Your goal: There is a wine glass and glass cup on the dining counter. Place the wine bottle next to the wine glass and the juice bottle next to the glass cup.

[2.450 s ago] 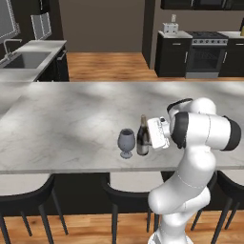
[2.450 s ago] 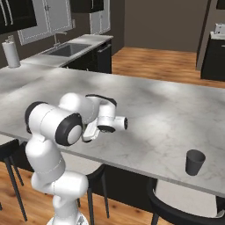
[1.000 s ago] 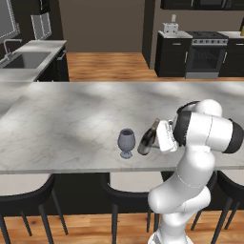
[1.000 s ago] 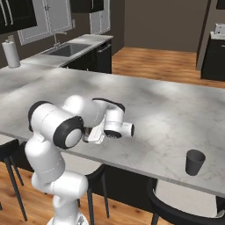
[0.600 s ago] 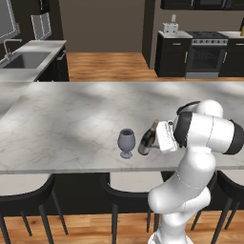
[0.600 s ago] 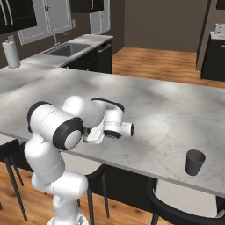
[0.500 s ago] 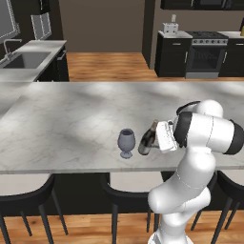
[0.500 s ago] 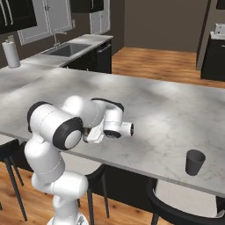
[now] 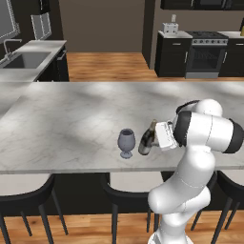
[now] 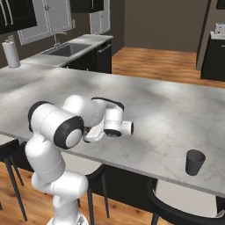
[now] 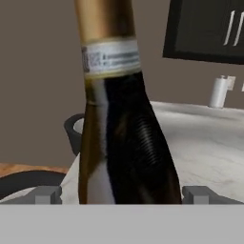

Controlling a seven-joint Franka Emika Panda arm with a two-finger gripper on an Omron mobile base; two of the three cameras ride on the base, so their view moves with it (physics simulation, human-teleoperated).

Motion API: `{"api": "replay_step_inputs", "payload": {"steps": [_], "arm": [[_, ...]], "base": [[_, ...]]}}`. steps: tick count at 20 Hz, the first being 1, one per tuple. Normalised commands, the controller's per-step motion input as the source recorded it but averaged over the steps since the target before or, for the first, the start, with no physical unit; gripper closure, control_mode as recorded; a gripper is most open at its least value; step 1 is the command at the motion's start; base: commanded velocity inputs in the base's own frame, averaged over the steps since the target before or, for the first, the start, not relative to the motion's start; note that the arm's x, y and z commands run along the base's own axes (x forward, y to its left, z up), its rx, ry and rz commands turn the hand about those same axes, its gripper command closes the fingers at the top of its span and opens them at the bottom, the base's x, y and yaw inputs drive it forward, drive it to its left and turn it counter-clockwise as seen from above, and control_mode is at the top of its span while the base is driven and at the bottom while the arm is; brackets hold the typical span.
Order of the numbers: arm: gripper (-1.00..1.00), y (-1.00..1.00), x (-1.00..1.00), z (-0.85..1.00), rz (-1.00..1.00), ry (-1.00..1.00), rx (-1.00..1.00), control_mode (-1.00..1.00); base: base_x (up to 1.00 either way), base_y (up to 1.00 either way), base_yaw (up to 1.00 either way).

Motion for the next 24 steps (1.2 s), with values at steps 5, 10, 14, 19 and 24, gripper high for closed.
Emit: {"api": "replay_step_inputs", "payload": {"steps": [5,10,14,19,24], "arm": [[-1.00,0.00,0.06,0.00,0.00,0.08,0.01,-1.00],[-1.00,-0.02,0.02,0.00,0.00,0.02,0.00,-1.00],[-1.00,-0.05,0.00,0.00,0.00,0.00,0.00,-1.00],[-1.00,-0.13,0.00,0.00,0.00,0.00,0.00,-1.00],[-1.00,-0.16,-0.01,0.01,0.00,0.00,0.00,-1.00]], "base": [[0.00,0.00,0.00],[0.00,0.00,0.00],[0.00,0.00,0.00],[0.00,0.00,0.00],[0.00,0.00,0.00]]}}
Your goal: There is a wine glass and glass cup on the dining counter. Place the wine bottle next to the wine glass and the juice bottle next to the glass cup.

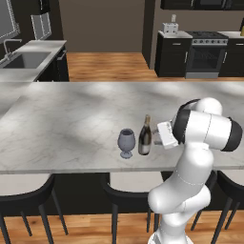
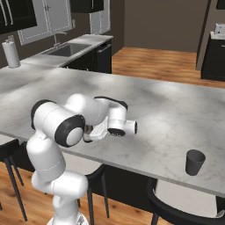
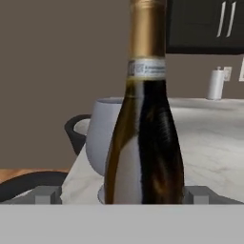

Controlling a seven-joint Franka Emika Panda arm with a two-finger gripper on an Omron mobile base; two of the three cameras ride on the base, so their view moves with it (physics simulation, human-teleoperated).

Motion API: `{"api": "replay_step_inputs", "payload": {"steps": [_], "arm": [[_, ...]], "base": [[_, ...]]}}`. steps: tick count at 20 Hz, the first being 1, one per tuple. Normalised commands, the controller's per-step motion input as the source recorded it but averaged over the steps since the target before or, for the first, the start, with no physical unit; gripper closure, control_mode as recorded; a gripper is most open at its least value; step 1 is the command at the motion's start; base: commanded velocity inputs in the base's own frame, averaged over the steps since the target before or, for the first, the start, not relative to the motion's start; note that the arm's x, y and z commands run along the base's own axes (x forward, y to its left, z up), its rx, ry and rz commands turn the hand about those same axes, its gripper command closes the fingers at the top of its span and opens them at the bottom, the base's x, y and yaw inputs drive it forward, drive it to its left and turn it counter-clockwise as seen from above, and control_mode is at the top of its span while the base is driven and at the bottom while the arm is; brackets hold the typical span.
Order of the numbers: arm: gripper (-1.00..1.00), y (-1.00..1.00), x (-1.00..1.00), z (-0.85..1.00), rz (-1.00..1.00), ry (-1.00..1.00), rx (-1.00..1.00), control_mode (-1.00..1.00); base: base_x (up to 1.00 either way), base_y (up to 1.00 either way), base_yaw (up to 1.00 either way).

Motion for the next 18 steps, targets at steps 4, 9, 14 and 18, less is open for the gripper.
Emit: {"api": "replay_step_inputs", "payload": {"steps": [4,9,14,18], "arm": [[-1.00,-0.17,-0.19,0.05,0.00,0.00,0.02,-1.00],[-1.00,-0.17,-0.29,0.15,0.00,0.01,0.05,-1.00],[-1.00,-0.06,-0.31,0.32,-0.02,0.18,0.07,-1.00],[-1.00,0.00,-0.30,0.42,-0.03,0.27,0.02,-1.00]], "base": [[0.00,0.00,0.00],[0.00,0.00,0.00],[0.00,0.00,0.00],[0.00,0.00,0.00]]}}
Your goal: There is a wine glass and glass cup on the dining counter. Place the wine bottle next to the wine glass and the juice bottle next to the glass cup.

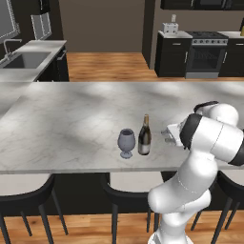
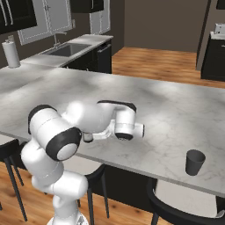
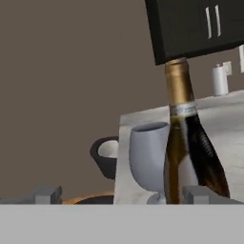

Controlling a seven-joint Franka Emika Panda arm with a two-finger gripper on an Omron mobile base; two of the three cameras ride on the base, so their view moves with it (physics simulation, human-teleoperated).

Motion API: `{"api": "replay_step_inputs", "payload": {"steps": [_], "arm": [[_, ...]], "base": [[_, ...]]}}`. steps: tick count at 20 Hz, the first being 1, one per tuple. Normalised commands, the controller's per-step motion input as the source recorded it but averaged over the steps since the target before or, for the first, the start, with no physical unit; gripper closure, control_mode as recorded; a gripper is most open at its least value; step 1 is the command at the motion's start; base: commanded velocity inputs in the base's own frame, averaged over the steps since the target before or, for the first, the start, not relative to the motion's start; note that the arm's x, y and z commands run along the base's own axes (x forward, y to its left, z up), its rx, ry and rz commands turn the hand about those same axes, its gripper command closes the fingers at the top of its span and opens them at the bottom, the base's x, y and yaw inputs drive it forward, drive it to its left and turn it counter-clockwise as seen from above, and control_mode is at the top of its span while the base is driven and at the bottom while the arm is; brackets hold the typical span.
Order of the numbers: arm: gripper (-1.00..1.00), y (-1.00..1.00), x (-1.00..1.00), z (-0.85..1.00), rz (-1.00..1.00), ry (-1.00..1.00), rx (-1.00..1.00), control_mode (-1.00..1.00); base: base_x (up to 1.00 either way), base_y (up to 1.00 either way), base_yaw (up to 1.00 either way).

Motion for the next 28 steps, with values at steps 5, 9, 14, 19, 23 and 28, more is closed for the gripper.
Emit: {"api": "replay_step_inputs", "payload": {"steps": [5,9,14,19,23,28], "arm": [[-1.00,-0.02,-0.44,0.38,0.00,0.23,0.00,-1.00],[-1.00,-0.01,-0.54,0.30,-0.01,0.14,-0.05,-1.00],[-1.00,0.00,-0.53,0.26,-0.08,0.07,-0.12,-1.00],[-1.00,0.00,-0.39,0.30,-0.09,0.09,-0.23,-1.00],[-1.00,0.00,-0.41,0.29,-0.07,0.01,-0.35,-1.00],[-1.00,0.00,-0.41,0.22,-0.11,0.00,-0.36,-1.00]], "base": [[0.00,0.00,0.00],[0.00,0.00,0.00],[0.00,0.00,0.00],[0.00,0.00,0.00],[0.00,0.00,0.00],[0.00,0.00,0.00]]}}
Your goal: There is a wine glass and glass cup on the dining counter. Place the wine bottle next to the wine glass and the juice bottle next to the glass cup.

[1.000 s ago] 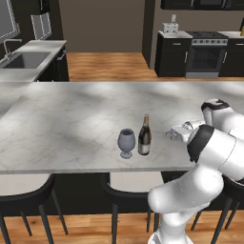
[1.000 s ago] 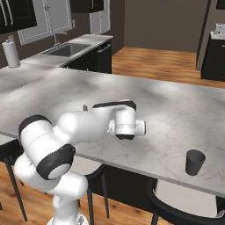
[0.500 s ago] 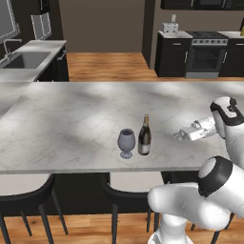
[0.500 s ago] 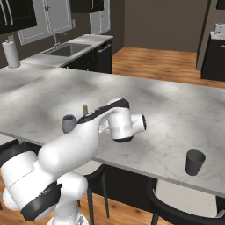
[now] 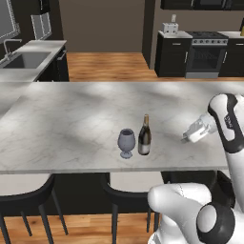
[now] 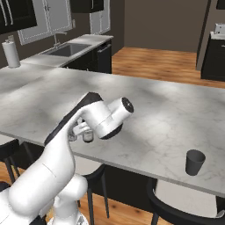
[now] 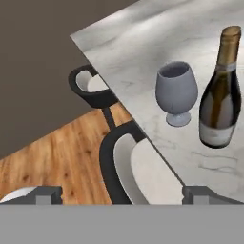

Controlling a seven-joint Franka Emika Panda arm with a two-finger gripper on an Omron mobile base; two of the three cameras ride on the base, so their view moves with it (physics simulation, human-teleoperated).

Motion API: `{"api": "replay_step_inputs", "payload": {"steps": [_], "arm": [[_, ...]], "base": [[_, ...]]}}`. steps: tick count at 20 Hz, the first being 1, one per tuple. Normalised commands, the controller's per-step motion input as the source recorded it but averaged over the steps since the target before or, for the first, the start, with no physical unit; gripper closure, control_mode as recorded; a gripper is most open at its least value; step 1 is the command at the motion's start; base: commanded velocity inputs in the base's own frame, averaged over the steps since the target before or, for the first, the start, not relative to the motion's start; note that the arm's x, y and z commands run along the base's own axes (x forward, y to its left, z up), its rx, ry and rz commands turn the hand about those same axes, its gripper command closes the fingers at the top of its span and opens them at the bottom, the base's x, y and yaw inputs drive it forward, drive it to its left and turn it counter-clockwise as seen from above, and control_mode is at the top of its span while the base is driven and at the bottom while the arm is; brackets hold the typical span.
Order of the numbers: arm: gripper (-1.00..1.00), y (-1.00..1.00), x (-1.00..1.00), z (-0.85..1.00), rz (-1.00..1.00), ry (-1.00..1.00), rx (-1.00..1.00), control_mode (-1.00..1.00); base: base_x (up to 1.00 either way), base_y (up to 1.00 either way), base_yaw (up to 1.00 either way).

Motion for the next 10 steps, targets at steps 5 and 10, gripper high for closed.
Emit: {"api": "replay_step_inputs", "payload": {"steps": [5,10], "arm": [[-1.00,0.00,-0.35,0.20,-0.20,0.07,-0.25,-1.00],[-1.00,0.00,-0.36,0.16,-0.32,0.13,-0.15,-1.00]], "base": [[0.00,0.00,0.00],[0.00,0.00,0.00]]}}
